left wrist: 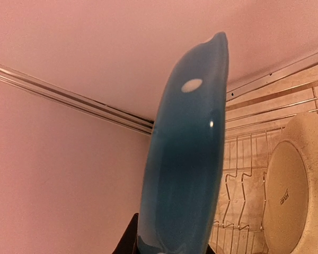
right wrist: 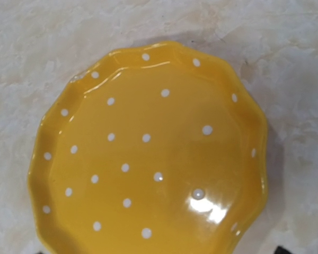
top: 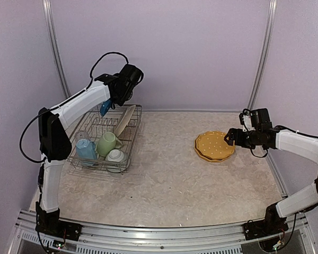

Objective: Unload the mixed dishes from the dish rack
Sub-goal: Grab the plate from the dish rack, then pass from the left arm to the right

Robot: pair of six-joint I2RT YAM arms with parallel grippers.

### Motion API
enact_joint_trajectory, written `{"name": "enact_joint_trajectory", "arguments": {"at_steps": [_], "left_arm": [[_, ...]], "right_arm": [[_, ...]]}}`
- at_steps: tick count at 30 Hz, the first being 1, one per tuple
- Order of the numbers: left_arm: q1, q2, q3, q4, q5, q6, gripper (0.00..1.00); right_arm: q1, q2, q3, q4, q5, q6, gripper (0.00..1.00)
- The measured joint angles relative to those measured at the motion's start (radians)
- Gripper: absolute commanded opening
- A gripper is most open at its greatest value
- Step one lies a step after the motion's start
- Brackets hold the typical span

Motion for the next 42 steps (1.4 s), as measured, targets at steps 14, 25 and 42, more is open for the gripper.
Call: {"name": "enact_joint_trajectory", "arguments": {"at_steps": [14, 25, 42], "left_arm": [[0.056, -0.284, 0.018, -0.308, 0.446, -0.354, 0.0], [0.319, -0.638, -0.473, -0.12, 1.233, -0.534, 0.0], [0.32, -0.57, -0.782, 0.25, 1.743, -0.69, 0.0]], "right_arm": [[0.095, 0.027, 0.059, 0.001, 0.004, 0.015, 0.92], [0.295, 0.143, 0.151, 0.135, -0.103, 0.127, 0.91], [0.464, 0.378, 0.2, 0.726, -0.421, 0.505, 0.88]]}}
